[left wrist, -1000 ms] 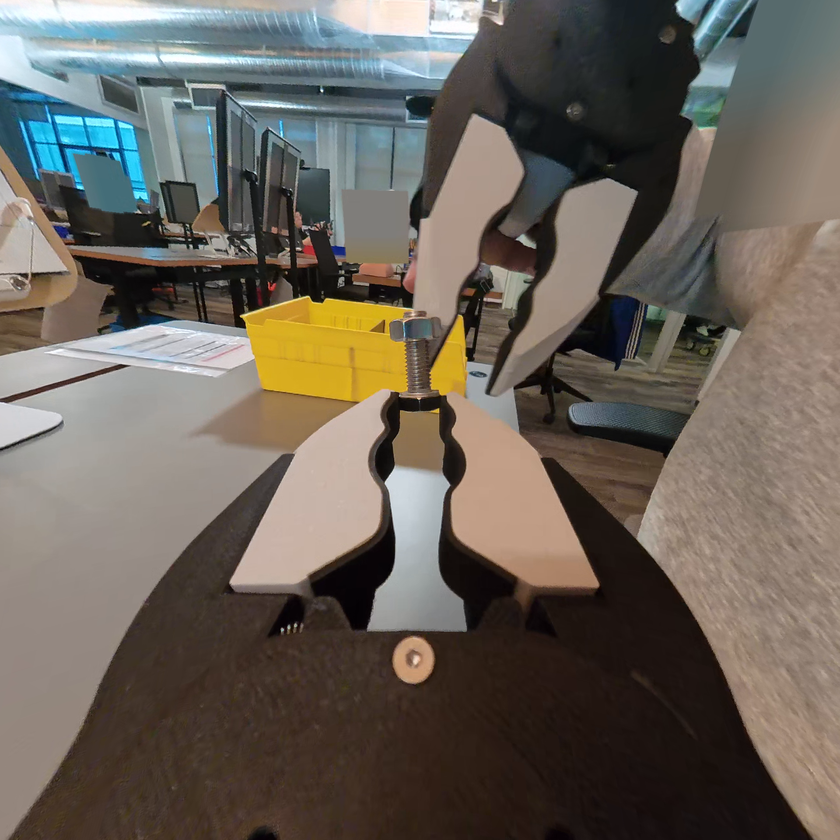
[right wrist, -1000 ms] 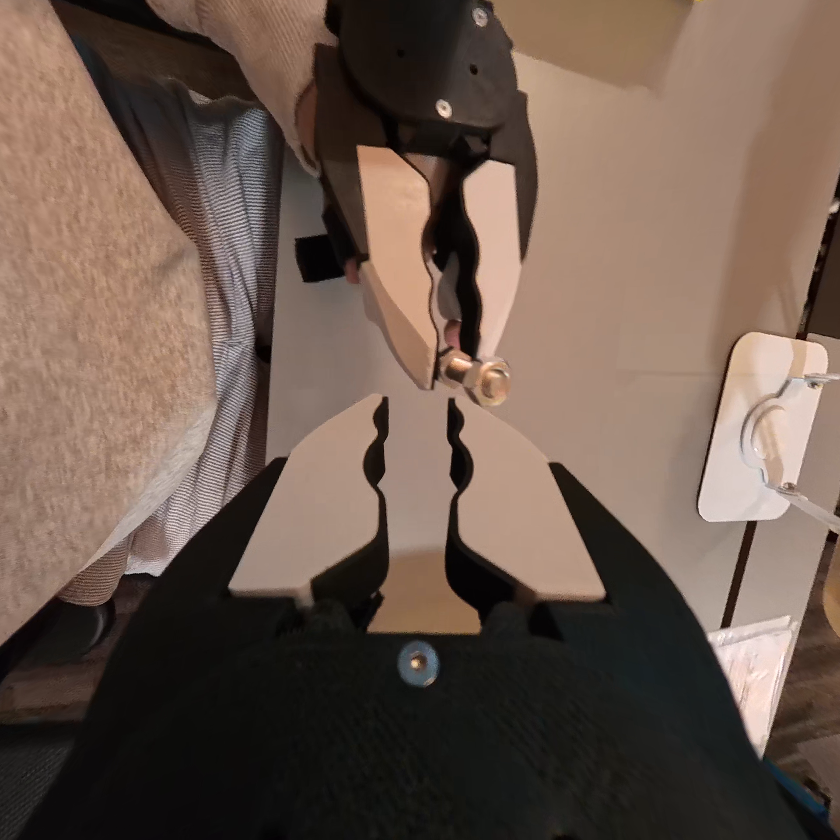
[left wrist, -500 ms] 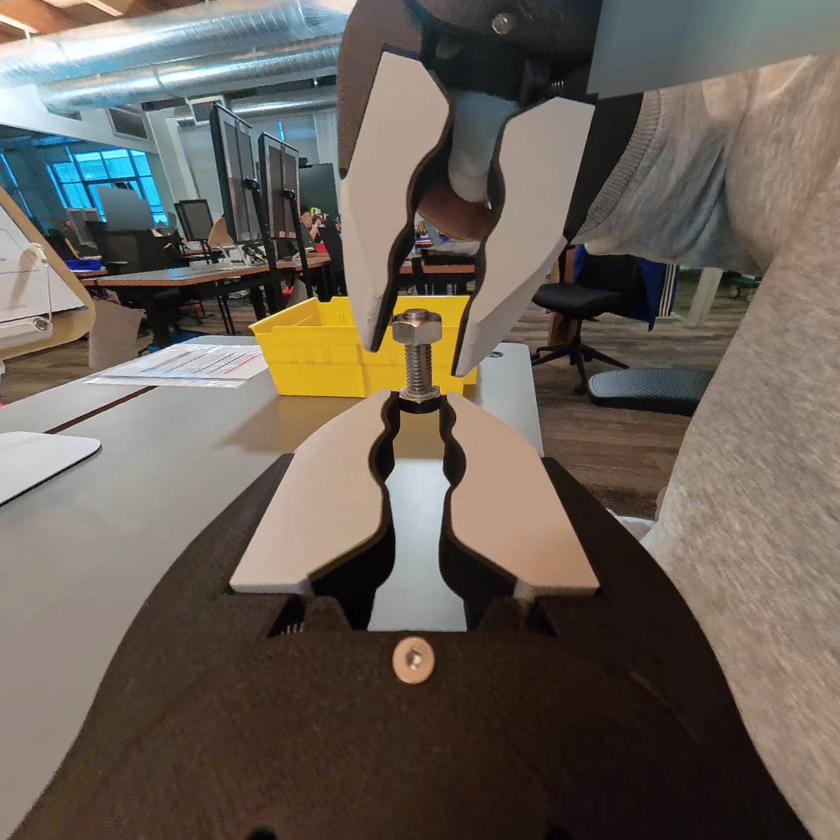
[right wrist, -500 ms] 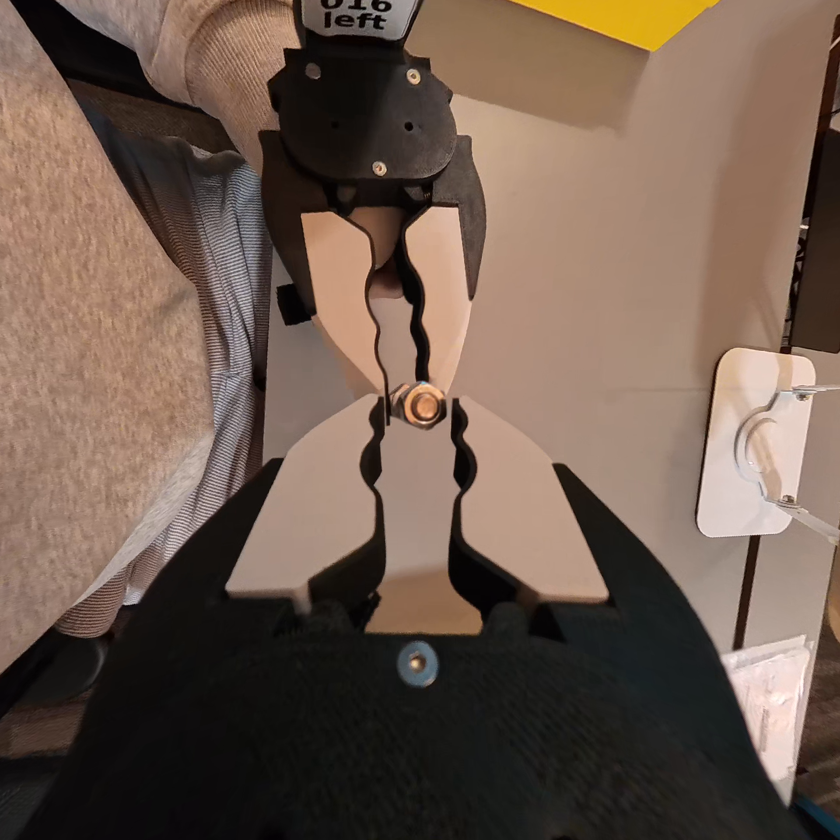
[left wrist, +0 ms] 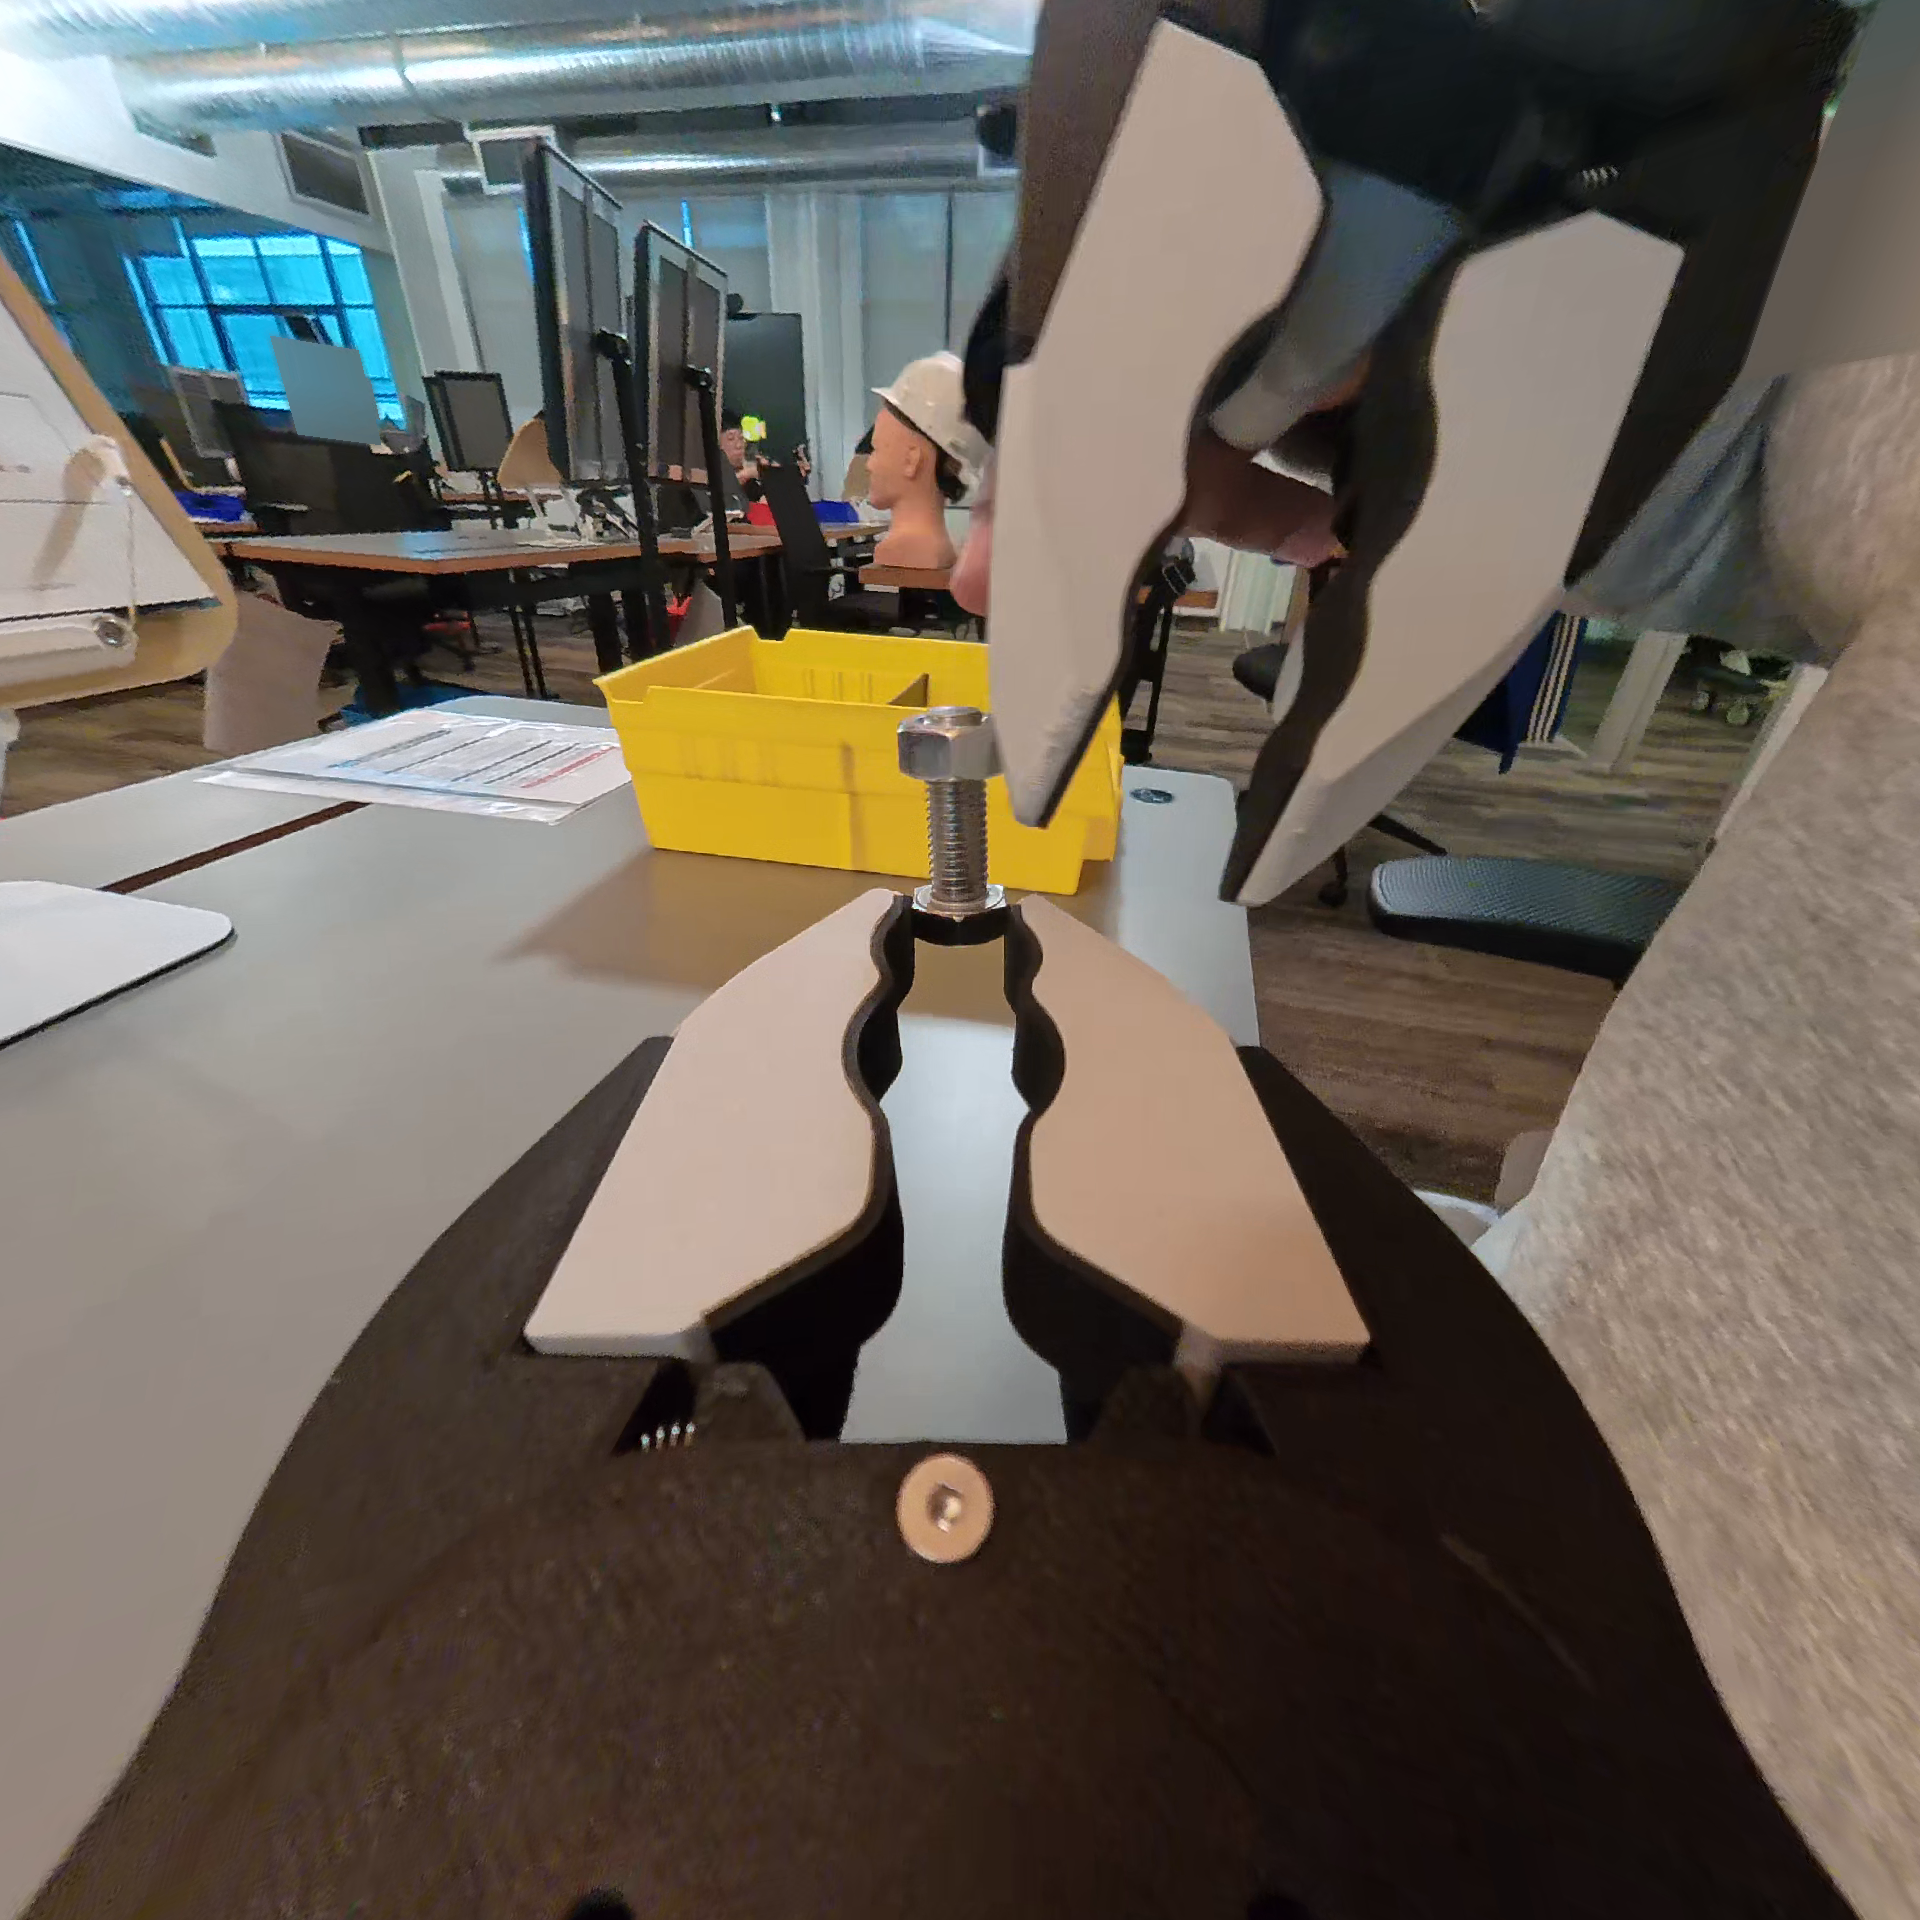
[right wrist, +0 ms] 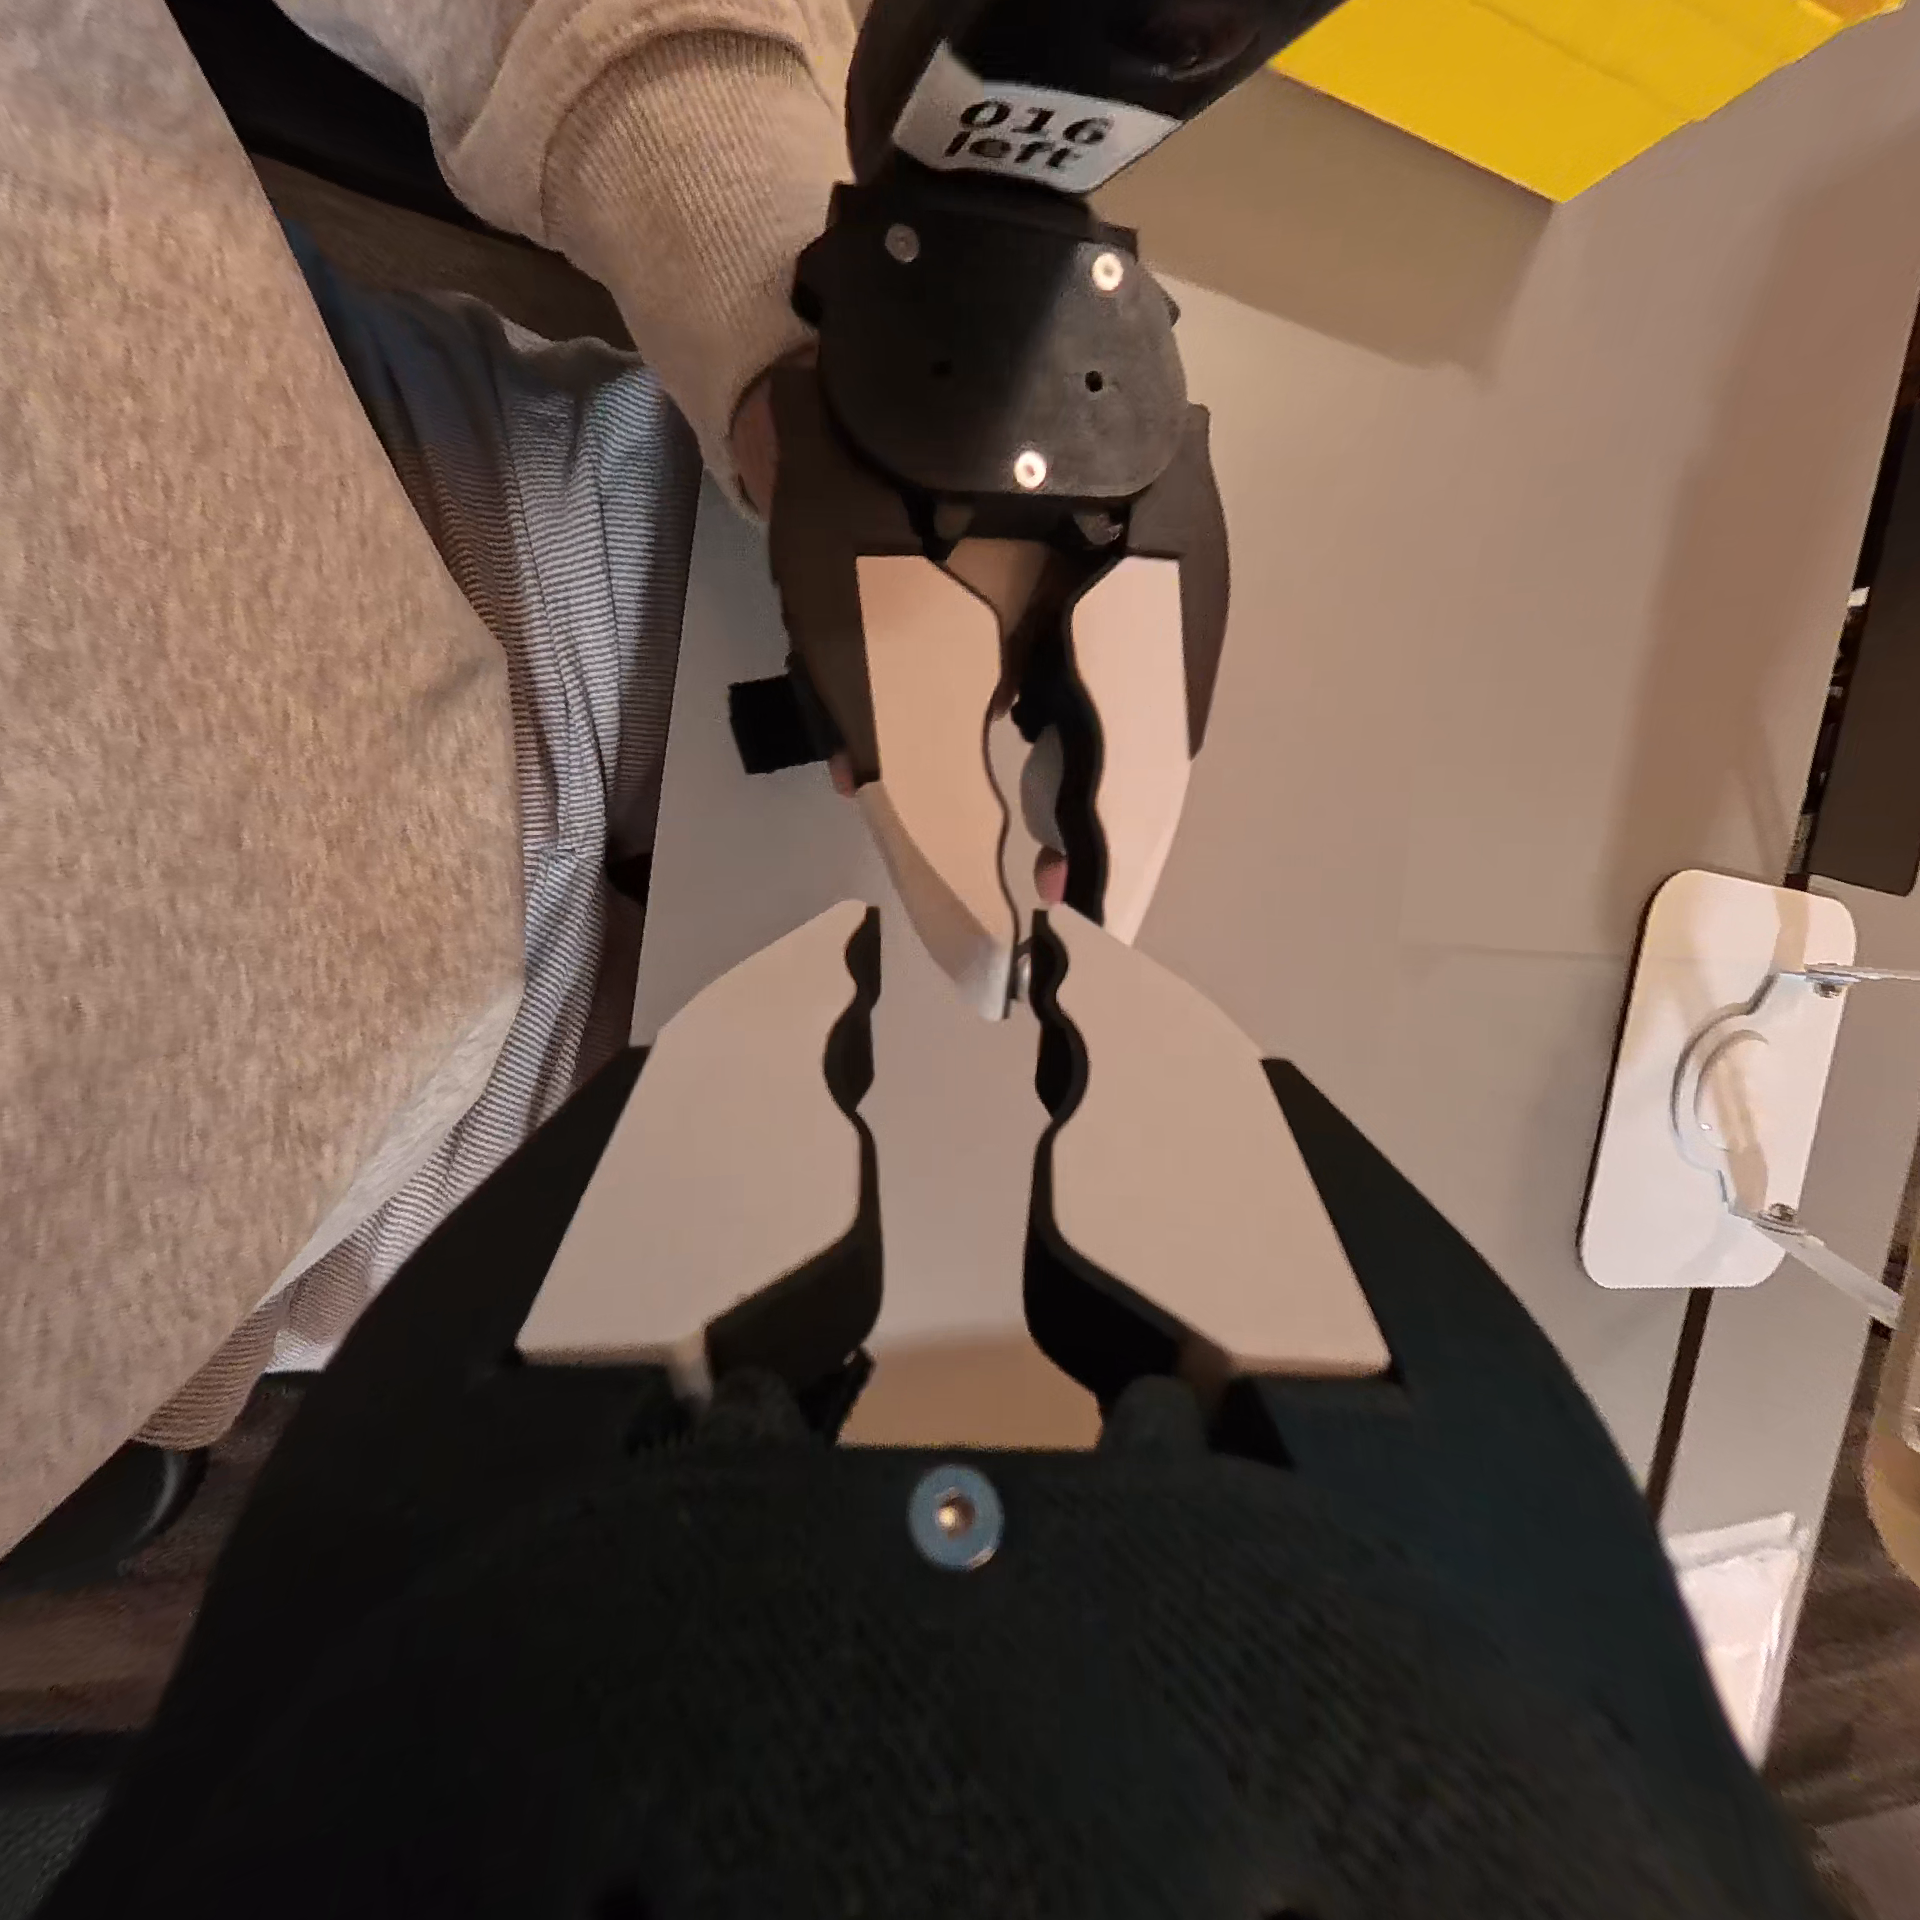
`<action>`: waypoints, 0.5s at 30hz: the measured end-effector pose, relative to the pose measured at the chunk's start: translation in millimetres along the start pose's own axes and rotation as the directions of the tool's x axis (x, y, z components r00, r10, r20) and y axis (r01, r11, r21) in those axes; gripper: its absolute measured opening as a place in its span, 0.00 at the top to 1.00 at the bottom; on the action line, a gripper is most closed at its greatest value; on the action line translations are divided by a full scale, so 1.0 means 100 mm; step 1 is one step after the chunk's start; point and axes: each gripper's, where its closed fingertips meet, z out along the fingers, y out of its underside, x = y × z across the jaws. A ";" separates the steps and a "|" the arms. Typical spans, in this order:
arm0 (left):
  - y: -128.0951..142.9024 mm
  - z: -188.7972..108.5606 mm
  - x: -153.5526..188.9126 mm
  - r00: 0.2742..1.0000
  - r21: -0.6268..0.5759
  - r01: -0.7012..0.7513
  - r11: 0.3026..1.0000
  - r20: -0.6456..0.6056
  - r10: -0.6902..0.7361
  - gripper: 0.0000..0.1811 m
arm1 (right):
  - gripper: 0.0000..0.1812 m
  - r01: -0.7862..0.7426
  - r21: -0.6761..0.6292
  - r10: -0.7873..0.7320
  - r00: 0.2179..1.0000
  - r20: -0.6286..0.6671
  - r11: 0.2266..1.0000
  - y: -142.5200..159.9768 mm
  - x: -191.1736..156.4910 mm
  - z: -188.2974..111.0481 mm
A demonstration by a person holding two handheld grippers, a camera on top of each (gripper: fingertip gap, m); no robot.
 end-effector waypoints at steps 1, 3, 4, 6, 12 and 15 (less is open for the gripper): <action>-0.01 -0.01 -0.02 1.000 0.007 0.009 1.000 0.005 -0.009 0.90 | 0.85 0.001 -0.012 -0.001 1.000 -0.004 1.000 0.02 0.00 -0.01; -0.04 -0.03 -0.05 1.000 0.025 0.025 0.999 0.010 -0.025 0.90 | 0.85 -0.008 -0.033 0.007 1.000 -0.017 0.999 0.07 0.02 -0.03; -0.06 -0.03 -0.05 1.000 0.029 0.029 0.999 0.009 -0.029 0.90 | 0.85 -0.013 -0.041 0.011 1.000 -0.029 0.999 0.09 0.04 -0.04; -0.06 -0.03 -0.04 1.000 0.026 0.014 1.000 0.010 -0.014 0.90 | 0.85 -0.029 -0.041 0.026 0.998 -0.056 0.999 0.13 0.10 -0.07; -0.02 0.00 0.03 1.000 -0.001 -0.031 1.000 -0.007 0.031 0.90 | 0.84 -0.074 -0.025 0.072 0.995 -0.076 0.997 0.18 0.18 -0.07; 0.05 0.03 0.07 0.999 -0.040 -0.043 0.998 -0.018 0.042 0.90 | 0.80 -0.057 0.004 0.058 0.996 -0.063 0.998 0.12 0.15 -0.03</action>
